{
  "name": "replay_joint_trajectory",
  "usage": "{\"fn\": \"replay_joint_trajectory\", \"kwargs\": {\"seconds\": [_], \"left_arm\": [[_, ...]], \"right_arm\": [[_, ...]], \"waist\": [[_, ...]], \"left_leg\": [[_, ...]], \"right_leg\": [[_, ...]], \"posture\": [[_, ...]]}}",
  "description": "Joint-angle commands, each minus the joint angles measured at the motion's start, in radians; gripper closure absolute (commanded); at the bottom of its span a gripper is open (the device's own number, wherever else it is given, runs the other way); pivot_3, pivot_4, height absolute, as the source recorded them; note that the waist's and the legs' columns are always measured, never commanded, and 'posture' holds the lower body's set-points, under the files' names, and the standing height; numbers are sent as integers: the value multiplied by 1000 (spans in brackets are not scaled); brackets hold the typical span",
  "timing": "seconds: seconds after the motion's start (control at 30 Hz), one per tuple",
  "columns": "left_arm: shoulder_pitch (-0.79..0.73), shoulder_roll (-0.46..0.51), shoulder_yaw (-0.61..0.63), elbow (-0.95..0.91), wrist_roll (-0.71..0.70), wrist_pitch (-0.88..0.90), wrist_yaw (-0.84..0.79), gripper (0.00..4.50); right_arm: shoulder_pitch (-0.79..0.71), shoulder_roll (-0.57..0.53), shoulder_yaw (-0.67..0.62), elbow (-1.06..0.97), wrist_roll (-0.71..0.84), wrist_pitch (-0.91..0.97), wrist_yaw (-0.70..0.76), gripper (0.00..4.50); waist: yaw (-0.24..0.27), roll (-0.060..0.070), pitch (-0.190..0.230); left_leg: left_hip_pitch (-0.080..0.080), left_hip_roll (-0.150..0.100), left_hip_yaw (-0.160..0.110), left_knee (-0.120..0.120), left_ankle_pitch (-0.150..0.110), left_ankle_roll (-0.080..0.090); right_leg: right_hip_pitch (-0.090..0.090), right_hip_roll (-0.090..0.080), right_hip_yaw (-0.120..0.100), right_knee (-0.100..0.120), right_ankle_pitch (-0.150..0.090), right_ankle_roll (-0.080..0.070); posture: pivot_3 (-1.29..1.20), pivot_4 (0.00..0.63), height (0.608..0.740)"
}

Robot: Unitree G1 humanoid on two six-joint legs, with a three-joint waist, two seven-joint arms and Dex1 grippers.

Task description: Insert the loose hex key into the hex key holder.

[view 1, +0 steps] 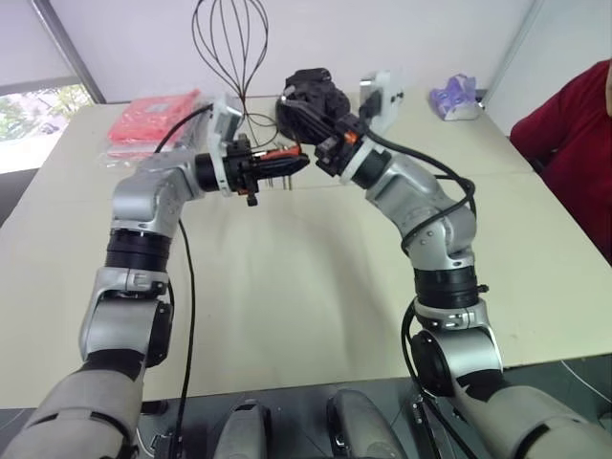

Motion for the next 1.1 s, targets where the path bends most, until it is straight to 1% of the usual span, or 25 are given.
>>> {"fn": "replay_joint_trajectory", "kwargs": {"seconds": [0.03,0.23,0.63,0.93,1.1], "left_arm": [[0,5,20,-24,-9,-19,1,4500],[12,11,-2,-4,16,-38,-18,4500],[-5,-1,9,32,25,-60,-13,4500],[-7,-5,5,-21,8,-41,-19,4500],[-22,-7,26,-12,-4,-33,-2,4500]], "right_arm": [[-28,10,-7,-20,12,-17,-1,4453],[-35,12,-10,-33,18,-15,-7,4453],[-25,30,2,-55,30,-3,-18,4453],[-10,34,10,-52,24,-6,-17,4453],[-9,31,9,-45,22,-9,-14,4453]], "waist": [[0,0,0],[1,0,0],[0,0,0],[1,0,0],[0,0,0]], "left_leg": [[0,0,0,0,0,0],[0,0,0,0,0,0],[0,0,0,0,0,0],[0,0,0,0,0,0],[0,0,0,0,0,0]], "right_leg": [[0,0,0,0,0,0],[0,0,0,0,0,0],[0,0,0,0,0,0],[0,0,0,0,0,0],[0,0,0,0,0,0]], "posture": [[0,150,740],[0,150,740],[0,150,740],[0,150,740],[0,150,740]]}}
